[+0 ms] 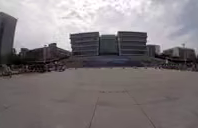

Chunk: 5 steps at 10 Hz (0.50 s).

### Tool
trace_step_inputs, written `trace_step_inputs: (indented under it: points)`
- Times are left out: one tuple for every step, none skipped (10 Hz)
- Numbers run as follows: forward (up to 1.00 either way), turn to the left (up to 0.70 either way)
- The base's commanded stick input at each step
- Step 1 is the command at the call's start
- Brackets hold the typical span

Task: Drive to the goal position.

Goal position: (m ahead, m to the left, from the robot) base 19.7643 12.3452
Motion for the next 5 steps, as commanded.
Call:
trace_step_inputs:
  points:
    - [0.67, 0.00]
    - [0.67, 0.00]
    - [0.67, 0.00]
    - [0.67, 0.00]
    - [0.67, 0.00]
